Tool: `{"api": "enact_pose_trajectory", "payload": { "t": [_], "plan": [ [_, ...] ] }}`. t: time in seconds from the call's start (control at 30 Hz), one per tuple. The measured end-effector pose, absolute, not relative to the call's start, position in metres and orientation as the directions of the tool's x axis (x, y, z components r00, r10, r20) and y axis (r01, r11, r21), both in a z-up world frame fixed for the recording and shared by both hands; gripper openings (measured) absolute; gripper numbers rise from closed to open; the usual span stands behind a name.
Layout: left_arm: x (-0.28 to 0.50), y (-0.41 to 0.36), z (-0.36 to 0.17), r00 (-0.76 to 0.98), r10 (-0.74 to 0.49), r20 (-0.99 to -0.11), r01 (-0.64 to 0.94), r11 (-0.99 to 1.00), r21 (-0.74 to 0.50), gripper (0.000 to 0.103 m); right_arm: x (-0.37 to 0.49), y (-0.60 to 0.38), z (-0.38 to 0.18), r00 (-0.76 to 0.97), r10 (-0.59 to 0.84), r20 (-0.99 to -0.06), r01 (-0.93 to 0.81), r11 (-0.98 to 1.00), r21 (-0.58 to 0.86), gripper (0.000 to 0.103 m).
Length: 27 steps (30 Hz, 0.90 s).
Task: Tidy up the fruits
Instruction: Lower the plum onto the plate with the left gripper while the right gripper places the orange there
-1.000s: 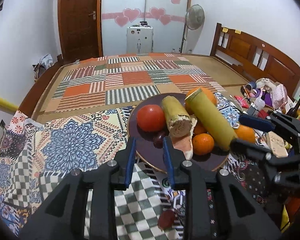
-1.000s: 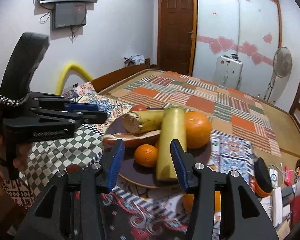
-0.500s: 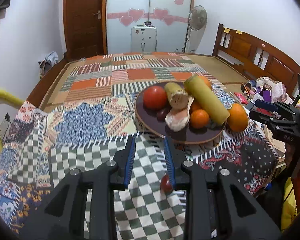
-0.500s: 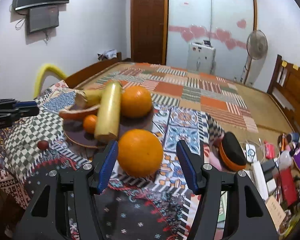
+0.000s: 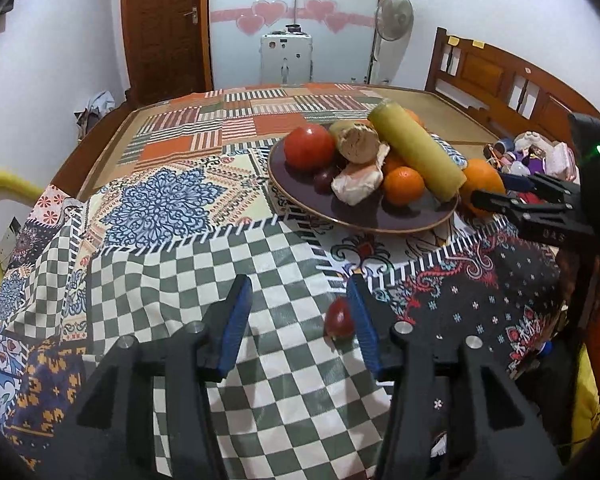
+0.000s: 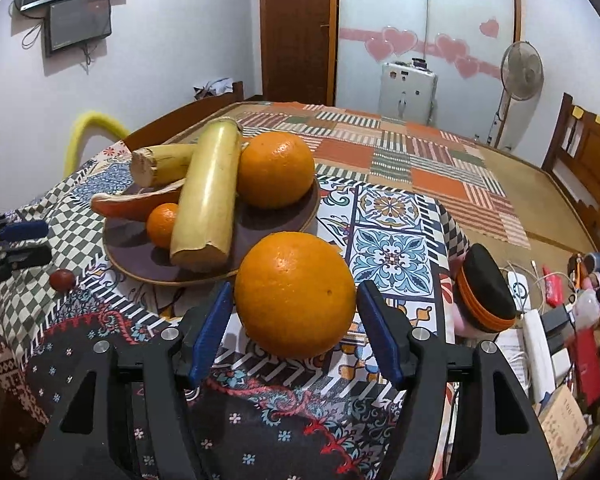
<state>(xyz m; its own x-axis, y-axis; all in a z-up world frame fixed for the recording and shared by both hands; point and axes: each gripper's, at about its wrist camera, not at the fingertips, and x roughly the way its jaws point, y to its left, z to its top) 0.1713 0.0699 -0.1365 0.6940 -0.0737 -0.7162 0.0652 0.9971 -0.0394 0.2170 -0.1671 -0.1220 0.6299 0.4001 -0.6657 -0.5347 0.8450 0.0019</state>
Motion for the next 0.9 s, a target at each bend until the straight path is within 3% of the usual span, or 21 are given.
{"api": "enact_pose_trajectory", "payload": {
  "t": [0.47,0.57,0.73,0.9],
  "plan": [
    [0.168,0.052,-0.159,0.655,-0.121,-0.746,0.101,0.992,-0.073,0.049,0.202,-0.181,-0.122,0.628,0.415,-0.659,-0.526,0.850,0.034,0.058],
    [0.170,0.048,-0.161,0.662,-0.113,-0.741,0.104,0.993,-0.058,0.043,0.199,-0.186,-0.123,0.646,0.407,-0.646,-0.513,0.858,0.027,0.058],
    [0.175,0.046,-0.161,0.666,-0.123,-0.735,0.111,0.992,-0.066,0.019,0.202,-0.190,-0.122,0.647,0.415,-0.640,-0.504,0.862,0.050,0.058],
    [0.174,0.047,-0.160,0.666,-0.131,-0.734,0.118,0.991,-0.070,0.018,0.206,-0.187,-0.113,0.654,0.431,-0.622,-0.509,0.859,0.061,0.058]
  ]
}}
